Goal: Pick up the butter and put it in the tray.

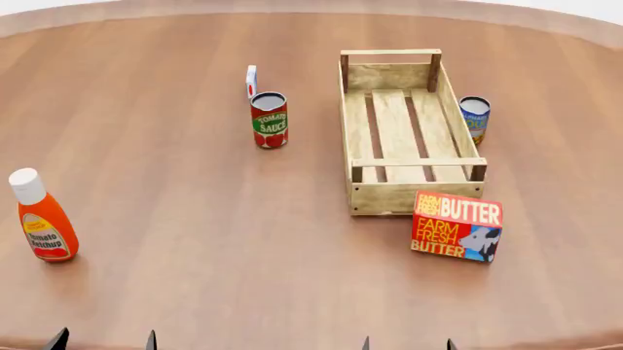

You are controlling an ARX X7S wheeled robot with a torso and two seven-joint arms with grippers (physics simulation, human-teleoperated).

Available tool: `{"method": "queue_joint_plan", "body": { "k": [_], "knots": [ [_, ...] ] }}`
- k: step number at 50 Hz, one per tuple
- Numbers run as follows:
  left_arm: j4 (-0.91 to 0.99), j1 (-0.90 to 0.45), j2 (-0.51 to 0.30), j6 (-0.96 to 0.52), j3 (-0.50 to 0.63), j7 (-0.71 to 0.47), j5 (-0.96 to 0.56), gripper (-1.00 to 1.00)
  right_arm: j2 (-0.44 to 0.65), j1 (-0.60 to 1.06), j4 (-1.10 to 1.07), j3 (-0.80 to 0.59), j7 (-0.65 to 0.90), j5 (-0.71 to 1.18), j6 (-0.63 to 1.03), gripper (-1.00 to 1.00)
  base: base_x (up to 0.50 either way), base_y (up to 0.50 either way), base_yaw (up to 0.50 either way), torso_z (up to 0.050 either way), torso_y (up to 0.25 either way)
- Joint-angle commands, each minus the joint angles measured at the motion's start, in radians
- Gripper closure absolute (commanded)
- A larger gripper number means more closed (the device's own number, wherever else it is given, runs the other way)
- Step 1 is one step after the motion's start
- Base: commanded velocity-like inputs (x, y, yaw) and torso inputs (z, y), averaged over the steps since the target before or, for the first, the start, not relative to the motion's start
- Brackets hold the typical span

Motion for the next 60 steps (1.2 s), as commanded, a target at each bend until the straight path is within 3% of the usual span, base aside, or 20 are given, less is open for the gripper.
{"method": "queue_joint_plan", "body": {
  "k": [1, 12, 36, 44, 60],
  "knots": [
    [0.011, 0.001, -0.011, -0.01, 0.012, -0.012, -0.011, -1.0, 0.01, -0.001, -0.01, -0.013, 0.013, 0.01, 0.009, -1.0, 0.0, 0.0, 0.0, 0.0, 0.0],
    [-0.021, -0.001, -0.045, 0.024, 0.058, -0.065, -0.026, -1.0, 0.049, -0.007, 0.001, -0.071, 0.03, 0.043, 0.013, -1.0, 0.0, -0.01, 0.0, 0.0, 0.0],
    [-0.023, 0.003, -0.08, 0.039, 0.104, -0.108, -0.05, -1.0, 0.079, 0.003, 0.028, -0.113, 0.062, 0.077, -0.005, -1.0, 0.0, -0.5, 0.0, 0.0, 0.0],
    [-0.025, -0.002, -0.088, 0.04, 0.114, -0.119, -0.057, -1.0, 0.094, 0.003, 0.023, -0.137, 0.052, 0.09, 0.007, -1.0, 0.0, 0.0, 0.0, 0.0, 0.0],
    [-0.025, -0.006, -0.105, 0.04, 0.137, -0.142, -0.069, -1.0, 0.115, -0.001, 0.025, -0.177, 0.064, 0.077, -0.016, -1.0, 0.48, 0.0, 0.0, 0.0, 0.0]
  ]
}}
